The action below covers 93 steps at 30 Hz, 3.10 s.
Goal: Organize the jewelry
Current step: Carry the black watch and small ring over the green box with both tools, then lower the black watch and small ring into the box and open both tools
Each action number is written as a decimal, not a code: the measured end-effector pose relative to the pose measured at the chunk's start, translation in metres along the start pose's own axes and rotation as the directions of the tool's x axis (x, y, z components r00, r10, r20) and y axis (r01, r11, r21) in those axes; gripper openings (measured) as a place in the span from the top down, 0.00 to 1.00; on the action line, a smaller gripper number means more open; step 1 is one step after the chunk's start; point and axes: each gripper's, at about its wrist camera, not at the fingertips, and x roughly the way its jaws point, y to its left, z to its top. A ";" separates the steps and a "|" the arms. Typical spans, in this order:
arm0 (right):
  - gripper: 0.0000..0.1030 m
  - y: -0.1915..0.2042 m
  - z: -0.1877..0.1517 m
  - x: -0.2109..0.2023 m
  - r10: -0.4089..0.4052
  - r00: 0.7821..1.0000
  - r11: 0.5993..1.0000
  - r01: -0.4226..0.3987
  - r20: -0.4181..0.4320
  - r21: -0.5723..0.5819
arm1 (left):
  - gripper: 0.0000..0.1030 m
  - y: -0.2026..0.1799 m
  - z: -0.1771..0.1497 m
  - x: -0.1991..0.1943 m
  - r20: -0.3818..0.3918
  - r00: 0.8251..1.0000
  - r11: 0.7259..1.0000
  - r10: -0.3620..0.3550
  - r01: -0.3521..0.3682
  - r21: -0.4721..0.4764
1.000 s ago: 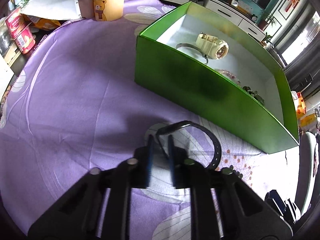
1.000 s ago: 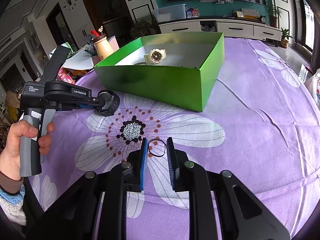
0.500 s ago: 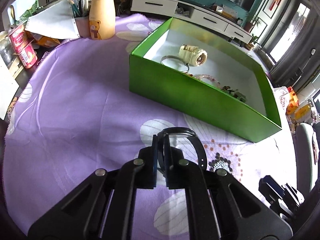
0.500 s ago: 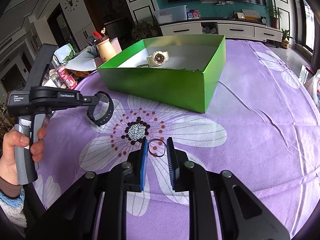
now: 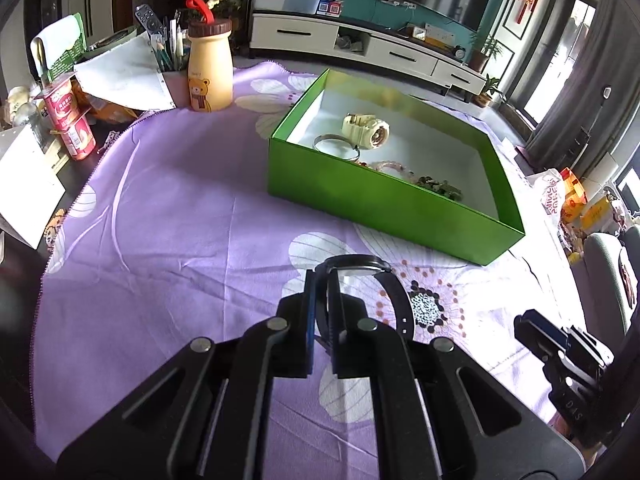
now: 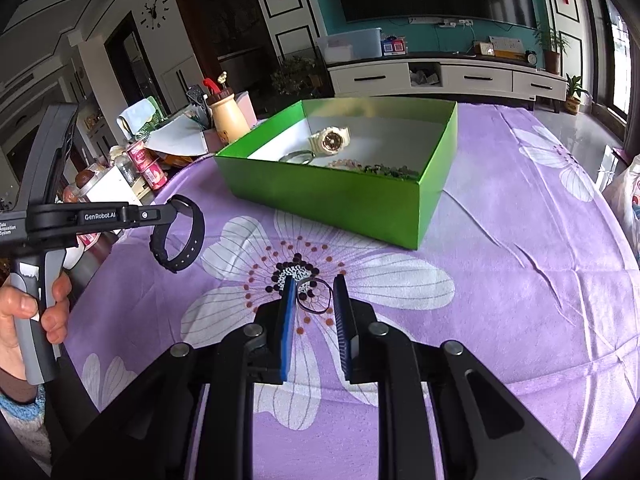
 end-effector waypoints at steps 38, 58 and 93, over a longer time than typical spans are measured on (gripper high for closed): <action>0.82 -0.020 0.094 -0.007 -0.025 0.985 0.999 0.028 0.169 -0.018 | 0.95 -0.068 0.086 -0.007 0.110 0.990 0.989 -0.090 0.076 0.129; 0.82 -0.059 0.142 0.056 -0.065 0.992 0.997 0.059 0.107 0.058 | 0.95 -0.083 0.146 0.081 0.020 0.999 0.996 -0.028 0.026 0.090; 0.82 -0.079 0.153 0.143 -0.112 0.989 0.990 0.119 -0.094 0.073 | 0.94 -0.115 0.145 0.159 -0.069 0.996 0.978 0.055 -0.040 0.203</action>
